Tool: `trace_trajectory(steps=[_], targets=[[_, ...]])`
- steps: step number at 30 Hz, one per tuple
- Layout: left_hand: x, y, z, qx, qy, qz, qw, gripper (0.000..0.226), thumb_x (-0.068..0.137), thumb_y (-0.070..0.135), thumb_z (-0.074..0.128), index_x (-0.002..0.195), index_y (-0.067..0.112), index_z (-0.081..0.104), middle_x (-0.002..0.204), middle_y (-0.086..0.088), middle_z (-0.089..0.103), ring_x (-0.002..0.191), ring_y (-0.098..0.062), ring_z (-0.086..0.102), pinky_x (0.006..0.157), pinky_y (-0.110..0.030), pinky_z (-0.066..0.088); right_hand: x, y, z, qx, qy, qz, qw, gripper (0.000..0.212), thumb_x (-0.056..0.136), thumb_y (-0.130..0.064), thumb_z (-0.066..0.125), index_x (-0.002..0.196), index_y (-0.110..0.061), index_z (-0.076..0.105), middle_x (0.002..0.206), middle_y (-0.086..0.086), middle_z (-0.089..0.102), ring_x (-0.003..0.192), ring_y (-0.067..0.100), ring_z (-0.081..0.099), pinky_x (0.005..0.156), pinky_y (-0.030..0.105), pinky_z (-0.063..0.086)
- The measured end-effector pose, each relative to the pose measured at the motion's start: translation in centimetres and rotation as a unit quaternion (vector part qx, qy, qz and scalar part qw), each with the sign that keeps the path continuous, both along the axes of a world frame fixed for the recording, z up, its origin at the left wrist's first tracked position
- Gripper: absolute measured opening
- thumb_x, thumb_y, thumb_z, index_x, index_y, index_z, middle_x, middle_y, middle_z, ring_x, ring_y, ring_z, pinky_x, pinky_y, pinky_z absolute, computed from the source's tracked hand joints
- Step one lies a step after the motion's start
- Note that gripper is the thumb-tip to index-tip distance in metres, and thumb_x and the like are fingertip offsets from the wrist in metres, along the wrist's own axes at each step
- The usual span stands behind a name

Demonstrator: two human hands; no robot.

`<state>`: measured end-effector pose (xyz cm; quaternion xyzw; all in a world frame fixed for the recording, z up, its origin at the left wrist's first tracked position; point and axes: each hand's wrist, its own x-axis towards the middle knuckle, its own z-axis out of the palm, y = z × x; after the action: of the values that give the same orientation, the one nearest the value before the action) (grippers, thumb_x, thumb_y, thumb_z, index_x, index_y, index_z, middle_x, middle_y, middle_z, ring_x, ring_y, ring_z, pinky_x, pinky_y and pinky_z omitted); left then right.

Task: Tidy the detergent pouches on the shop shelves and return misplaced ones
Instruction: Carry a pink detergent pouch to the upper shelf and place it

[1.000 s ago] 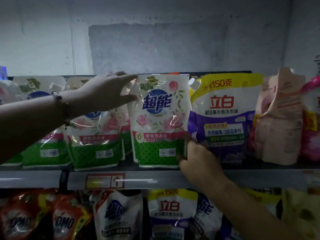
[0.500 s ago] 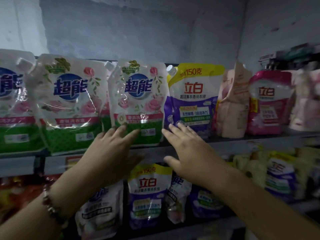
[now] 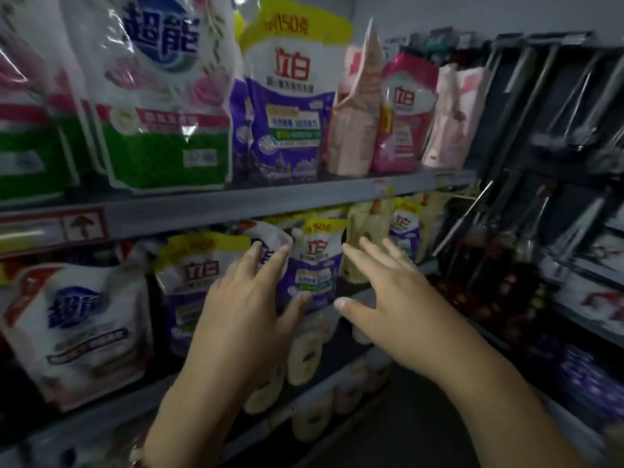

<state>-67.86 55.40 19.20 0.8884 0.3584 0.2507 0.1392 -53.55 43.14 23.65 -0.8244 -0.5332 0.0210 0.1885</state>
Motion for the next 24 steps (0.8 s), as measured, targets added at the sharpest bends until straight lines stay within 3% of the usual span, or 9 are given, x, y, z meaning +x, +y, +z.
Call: trace_trajectory(steps=[4,10,14,20,24], targets=[[1.9,-1.6,-0.3,0.027,0.033,-0.017,0.999,0.075,0.094,0.066,0.039,0.157,0.038,0.009,0.167,0.002,0.007,0.152,-0.020,0.010,0.121,-0.040,0.020,0.9,-2.4,-1.4,-0.012,0.022,-0.017,1.000,0.070,0.096,-0.053,0.048,0.153,-0.046,0.008,0.160,-0.023,-0.004,0.147,0.004,-0.015,0.120,0.037,0.004],[5.5,-3.6,-0.2,0.059,0.082,0.001,0.995,0.077,0.094,0.065,0.042,0.155,0.040,0.002,0.167,-0.001,0.002,0.153,-0.024,0.005,0.123,-0.044,0.015,4.9,-4.1,-3.6,0.071,0.073,-0.043,0.994,0.067,0.095,-0.046,0.052,0.153,-0.039,0.020,0.161,-0.018,0.012,0.148,0.002,-0.003,0.119,0.032,0.009],[9.6,-5.5,0.7,0.067,0.095,0.012,0.993,0.077,0.095,0.063,0.044,0.155,0.041,0.001,0.167,0.001,-0.001,0.153,-0.023,0.003,0.124,-0.043,0.013,9.3,-5.4,-4.2,0.073,0.089,-0.018,0.993,0.066,0.095,-0.047,0.052,0.153,-0.040,0.020,0.161,-0.018,0.012,0.148,0.003,-0.003,0.121,0.035,0.010],[17.4,-7.0,4.3,0.089,0.011,0.019,0.996,0.068,0.095,0.052,0.053,0.155,0.037,0.024,0.164,0.007,0.020,0.149,-0.017,0.022,0.118,-0.036,0.025,18.8,-8.7,-3.3,0.088,0.113,-0.008,0.990,0.067,0.095,-0.049,0.051,0.152,-0.042,0.018,0.159,-0.023,0.011,0.148,0.002,-0.002,0.122,0.035,0.010],[22.5,-8.1,4.7,0.088,0.004,0.039,0.995,0.070,0.094,0.056,0.052,0.155,0.037,0.024,0.165,0.004,0.017,0.150,-0.020,0.020,0.117,-0.039,0.027,24.0,-10.1,-2.4,0.092,0.106,0.002,0.990,0.066,0.096,-0.048,0.051,0.152,-0.043,0.017,0.159,-0.024,0.010,0.148,0.001,-0.004,0.120,0.033,0.009]])
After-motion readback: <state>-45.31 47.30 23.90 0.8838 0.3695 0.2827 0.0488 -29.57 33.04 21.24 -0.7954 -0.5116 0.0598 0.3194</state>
